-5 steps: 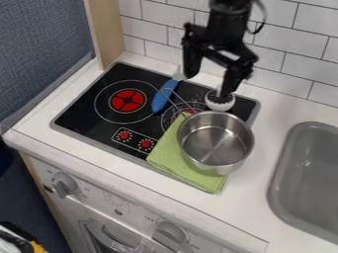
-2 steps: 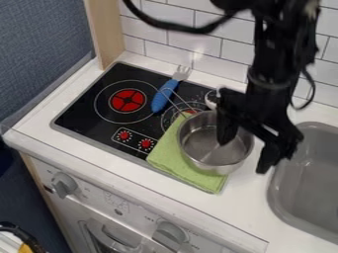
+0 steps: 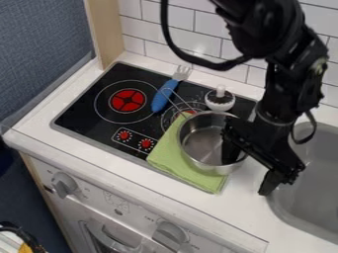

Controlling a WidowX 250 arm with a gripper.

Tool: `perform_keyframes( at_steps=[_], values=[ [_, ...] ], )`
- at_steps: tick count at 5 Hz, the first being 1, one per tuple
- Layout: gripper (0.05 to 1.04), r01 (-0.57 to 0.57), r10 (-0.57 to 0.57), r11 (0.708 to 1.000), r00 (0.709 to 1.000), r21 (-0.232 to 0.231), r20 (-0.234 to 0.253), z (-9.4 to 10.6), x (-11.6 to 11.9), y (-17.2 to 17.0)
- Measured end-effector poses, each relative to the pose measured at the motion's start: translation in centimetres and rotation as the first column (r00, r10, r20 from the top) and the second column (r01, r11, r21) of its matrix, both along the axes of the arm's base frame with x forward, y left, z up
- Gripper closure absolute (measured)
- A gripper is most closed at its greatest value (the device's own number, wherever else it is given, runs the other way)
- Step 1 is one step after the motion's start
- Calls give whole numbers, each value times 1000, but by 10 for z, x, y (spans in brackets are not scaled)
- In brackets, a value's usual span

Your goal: Move the silver pot to the top left side of the burner

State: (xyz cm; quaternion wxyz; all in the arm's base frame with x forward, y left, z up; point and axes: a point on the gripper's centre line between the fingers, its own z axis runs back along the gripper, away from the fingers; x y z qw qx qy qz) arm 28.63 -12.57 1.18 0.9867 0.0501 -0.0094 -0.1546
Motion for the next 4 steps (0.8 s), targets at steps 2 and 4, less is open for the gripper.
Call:
perform_keyframes(
  at_steps=[2,4],
  values=[
    [723,-18,18,1000,1000,3,4,-3,3,-1],
    [999,-19,19,1000,999,0,31,8,5,1]
  ],
)
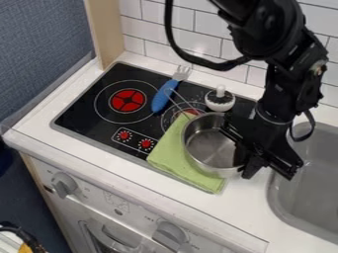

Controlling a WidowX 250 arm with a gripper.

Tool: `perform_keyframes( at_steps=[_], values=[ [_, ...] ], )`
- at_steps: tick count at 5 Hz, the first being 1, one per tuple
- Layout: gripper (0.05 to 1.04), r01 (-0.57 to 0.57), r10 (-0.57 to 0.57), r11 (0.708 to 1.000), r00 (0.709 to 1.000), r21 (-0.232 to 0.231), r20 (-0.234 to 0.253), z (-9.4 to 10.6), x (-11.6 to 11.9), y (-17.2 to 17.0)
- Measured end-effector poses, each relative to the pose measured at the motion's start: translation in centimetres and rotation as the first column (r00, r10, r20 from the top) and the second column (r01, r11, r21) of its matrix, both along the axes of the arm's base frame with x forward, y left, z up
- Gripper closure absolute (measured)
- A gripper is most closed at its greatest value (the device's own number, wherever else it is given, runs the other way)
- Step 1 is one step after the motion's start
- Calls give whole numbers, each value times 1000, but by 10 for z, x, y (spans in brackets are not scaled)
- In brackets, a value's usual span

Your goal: Move the silver pot to the top left side of the burner

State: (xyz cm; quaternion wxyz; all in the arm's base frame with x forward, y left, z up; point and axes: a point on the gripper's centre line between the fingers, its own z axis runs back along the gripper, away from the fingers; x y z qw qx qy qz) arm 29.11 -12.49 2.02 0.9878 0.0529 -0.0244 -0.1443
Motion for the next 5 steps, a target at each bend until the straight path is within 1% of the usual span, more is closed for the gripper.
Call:
perform_keyframes(
  at_steps=[1,2,3,4,5],
  values=[
    [1003,-10,11,1000,999,-5,48,23,2,3],
    [1003,-62,61,998,989,-2,133,62,5,17],
    [1003,-200,198,980,966,-2,167,92,16,70],
    [1003,-345,339,939,920,-6,194,97,37,117],
    [1006,-517,509,856,849,24,138,76,52,168]
  ],
)
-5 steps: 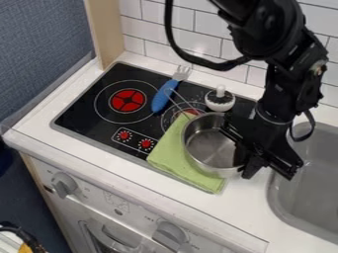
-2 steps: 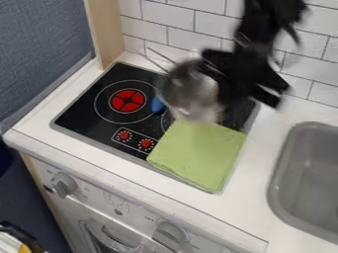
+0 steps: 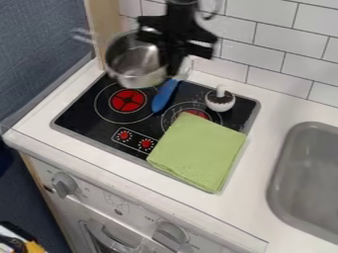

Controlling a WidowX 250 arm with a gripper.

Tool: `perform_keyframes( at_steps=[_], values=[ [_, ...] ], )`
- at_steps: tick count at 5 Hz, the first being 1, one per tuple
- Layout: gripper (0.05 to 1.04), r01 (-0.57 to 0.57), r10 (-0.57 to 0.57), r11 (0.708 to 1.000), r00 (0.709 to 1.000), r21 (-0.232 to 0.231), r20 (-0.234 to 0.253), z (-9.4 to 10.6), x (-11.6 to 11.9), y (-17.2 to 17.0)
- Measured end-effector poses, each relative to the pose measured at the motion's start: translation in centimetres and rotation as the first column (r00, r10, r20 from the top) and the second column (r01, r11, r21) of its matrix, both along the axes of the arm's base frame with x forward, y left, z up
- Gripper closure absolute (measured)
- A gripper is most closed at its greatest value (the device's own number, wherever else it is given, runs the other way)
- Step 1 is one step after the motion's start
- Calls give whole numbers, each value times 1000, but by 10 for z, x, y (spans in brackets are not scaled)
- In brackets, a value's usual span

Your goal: Move the silver pot to the top left side of the burner

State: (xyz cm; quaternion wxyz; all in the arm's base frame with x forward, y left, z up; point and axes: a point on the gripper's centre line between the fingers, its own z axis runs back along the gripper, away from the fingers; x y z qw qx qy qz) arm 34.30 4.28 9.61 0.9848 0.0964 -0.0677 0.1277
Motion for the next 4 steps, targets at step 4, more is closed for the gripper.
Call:
perform_keyframes(
  at_steps=[4],
  values=[
    [1006,-238,244,969,962,62,-126,-49,31,49]
  ],
)
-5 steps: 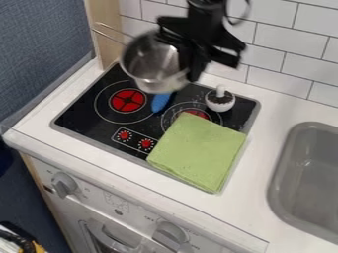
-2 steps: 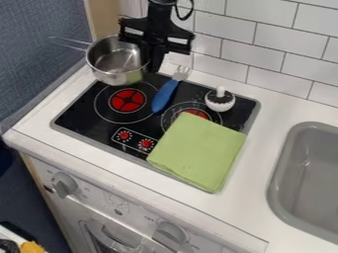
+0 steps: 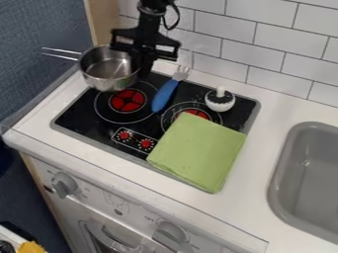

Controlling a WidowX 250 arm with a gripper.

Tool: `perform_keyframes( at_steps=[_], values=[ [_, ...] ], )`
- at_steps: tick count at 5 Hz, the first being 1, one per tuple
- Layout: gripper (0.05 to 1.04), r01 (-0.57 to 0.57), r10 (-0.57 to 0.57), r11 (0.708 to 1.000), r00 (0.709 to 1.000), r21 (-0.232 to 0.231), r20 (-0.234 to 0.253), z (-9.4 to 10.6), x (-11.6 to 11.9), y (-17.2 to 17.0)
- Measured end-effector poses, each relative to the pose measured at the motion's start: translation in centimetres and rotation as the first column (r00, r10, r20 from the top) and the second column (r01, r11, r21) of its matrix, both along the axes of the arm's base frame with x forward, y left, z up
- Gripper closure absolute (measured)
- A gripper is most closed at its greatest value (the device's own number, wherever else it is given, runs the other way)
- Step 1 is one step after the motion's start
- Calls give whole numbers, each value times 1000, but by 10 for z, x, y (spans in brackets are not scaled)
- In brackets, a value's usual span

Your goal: Move the silver pot to the top left side of the burner

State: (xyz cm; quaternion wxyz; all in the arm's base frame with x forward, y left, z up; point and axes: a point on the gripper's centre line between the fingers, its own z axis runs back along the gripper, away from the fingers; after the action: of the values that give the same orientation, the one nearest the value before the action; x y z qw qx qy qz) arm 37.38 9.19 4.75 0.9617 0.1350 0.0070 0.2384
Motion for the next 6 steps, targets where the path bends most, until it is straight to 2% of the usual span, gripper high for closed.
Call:
perform_keyframes(
  at_steps=[1,2,3,4,5,6],
  values=[
    [1006,-29,29,999,1000,-27,-8,-17,5,10],
    [1006,-23,25,999,999,-32,43,-17,12,16],
    [979,3,0,999,997,-42,73,-18,18,15],
    [805,33,-28,998,996,-55,88,-21,20,12],
    [518,56,-50,996,995,-74,86,-21,20,9],
    [227,139,-133,981,990,-133,56,-9,18,0]
  ],
)
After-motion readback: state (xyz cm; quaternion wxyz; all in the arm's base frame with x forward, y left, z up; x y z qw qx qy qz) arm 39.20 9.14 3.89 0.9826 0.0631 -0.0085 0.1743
